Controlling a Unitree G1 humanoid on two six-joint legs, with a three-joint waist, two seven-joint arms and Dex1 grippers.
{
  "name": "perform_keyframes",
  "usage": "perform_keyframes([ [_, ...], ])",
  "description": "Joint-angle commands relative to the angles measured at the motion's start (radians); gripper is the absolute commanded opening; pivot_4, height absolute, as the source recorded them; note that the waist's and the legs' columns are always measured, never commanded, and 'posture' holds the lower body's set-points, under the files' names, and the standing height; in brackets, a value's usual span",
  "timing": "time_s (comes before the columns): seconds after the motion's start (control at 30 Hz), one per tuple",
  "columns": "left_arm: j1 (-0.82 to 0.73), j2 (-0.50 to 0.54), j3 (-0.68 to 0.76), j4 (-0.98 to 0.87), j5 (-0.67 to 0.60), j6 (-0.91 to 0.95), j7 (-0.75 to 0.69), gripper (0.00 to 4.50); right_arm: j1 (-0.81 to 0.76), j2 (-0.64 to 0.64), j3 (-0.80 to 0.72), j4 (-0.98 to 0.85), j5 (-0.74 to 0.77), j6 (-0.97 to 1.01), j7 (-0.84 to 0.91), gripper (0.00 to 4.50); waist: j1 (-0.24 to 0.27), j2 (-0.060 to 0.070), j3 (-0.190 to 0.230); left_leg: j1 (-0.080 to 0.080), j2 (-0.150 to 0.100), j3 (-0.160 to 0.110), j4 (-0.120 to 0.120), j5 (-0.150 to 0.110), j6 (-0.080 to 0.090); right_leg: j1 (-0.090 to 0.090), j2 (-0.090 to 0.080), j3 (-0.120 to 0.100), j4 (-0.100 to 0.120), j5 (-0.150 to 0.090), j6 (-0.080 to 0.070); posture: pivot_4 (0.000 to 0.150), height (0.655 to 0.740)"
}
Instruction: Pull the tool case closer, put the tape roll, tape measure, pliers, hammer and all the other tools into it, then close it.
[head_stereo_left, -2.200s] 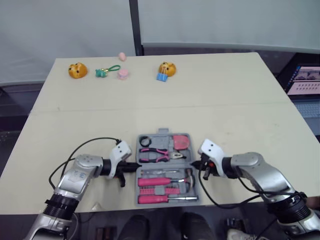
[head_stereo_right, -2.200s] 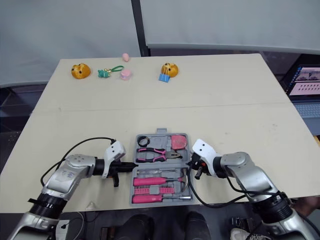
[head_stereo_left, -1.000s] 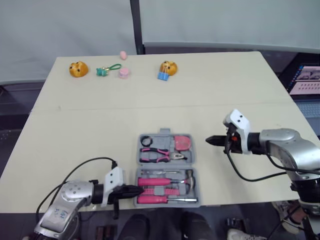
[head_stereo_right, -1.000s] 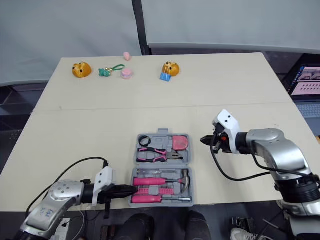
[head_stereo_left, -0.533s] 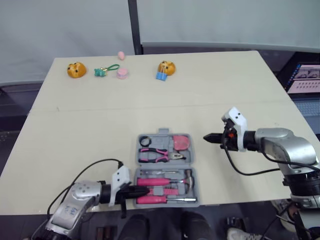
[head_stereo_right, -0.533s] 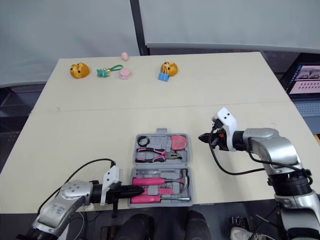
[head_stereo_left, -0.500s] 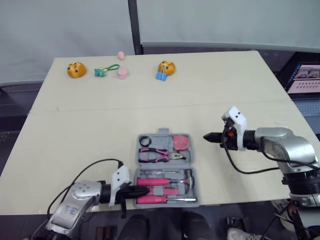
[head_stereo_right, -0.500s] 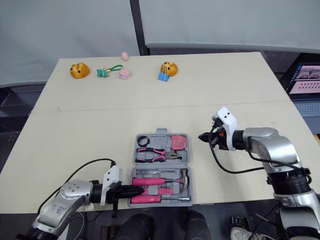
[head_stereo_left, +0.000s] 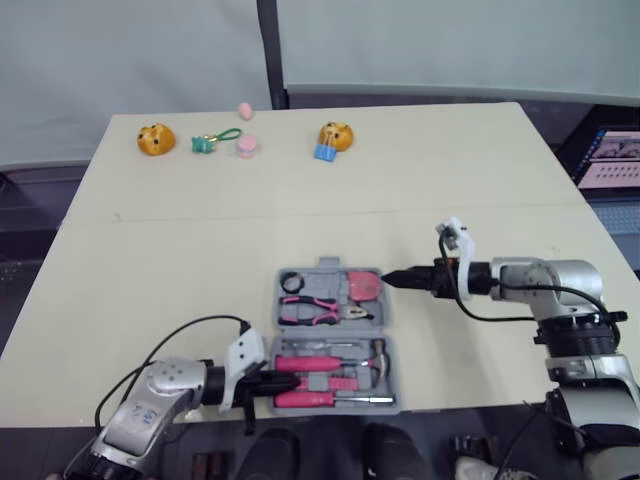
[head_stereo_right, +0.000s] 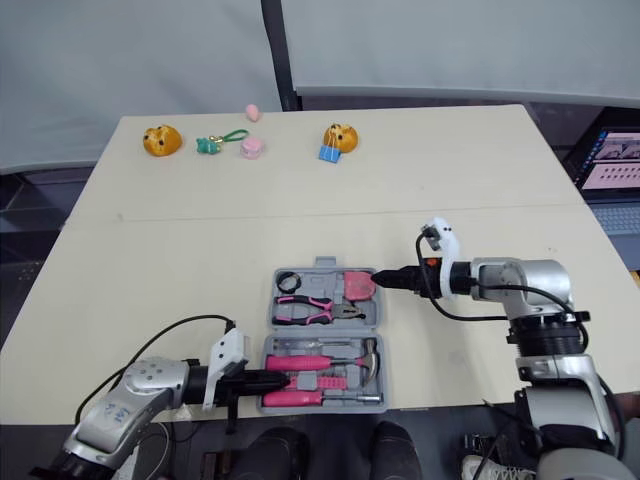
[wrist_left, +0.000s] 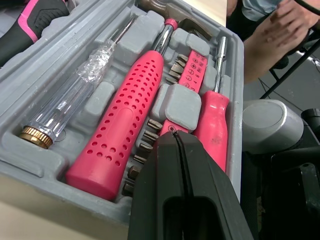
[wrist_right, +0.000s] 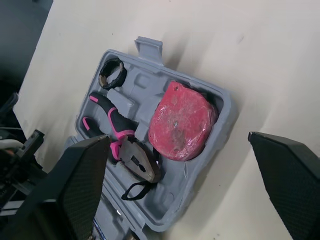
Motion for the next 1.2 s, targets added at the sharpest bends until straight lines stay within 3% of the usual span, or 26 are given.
perform_keyframes([
  [0.03,0.030,0.024,-0.038,0.009,0.032,0.032,0.010,0.00,-0.038,0.023,-0.013,0.082,-0.013,-0.022,-0.011,4.44,-0.003,0.000,0.000,0.000,0.000,0.000,0.000,0.000,0.000,0.000,0.000,0.000,0.000,0.000,0.000,0.150,0.7121],
  [0.43,0.058,0.047,-0.054,0.017,0.057,0.007,0.040,0.00,-0.141,0.123,-0.008,0.397,-0.083,-0.165,0.050,4.44,-0.018,0.002,-0.001,0.001,0.000,0.000,0.000,0.000,0.000,0.000,0.000,0.000,0.000,0.000,0.000,0.150,0.7121],
  [0.73,0.050,0.073,-0.054,0.052,0.078,-0.016,0.055,0.00,-0.145,0.170,0.015,0.361,-0.082,-0.183,0.164,4.44,-0.019,0.004,-0.001,0.001,0.000,0.000,-0.001,0.000,0.000,0.000,0.000,0.000,0.001,0.000,0.000,0.150,0.7121],
  [0.83,0.047,0.077,-0.055,0.057,0.081,-0.023,0.061,0.00,-0.128,0.168,0.026,0.302,-0.078,-0.177,0.187,4.44,-0.020,0.004,-0.001,0.001,0.000,0.000,-0.001,0.000,0.000,0.000,0.000,0.000,0.001,0.000,0.000,0.150,0.7121],
  [1.03,0.013,0.088,-0.028,0.019,0.063,-0.004,0.073,0.00,-0.034,0.101,0.036,-0.039,-0.016,-0.084,0.205,4.44,-0.017,0.007,0.000,0.001,0.000,0.000,-0.001,0.000,0.000,-0.001,0.000,0.000,0.001,0.000,0.000,0.150,0.7121],
  [1.2,0.008,0.181,0.145,-0.233,-0.127,0.242,0.058,0.00,0.098,-0.004,0.012,-0.446,0.094,0.018,0.184,4.44,-0.017,0.007,0.001,-0.002,0.002,0.000,-0.001,-0.001,-0.001,-0.004,0.001,0.000,0.001,0.000,-0.001,0.150,0.7121],
])
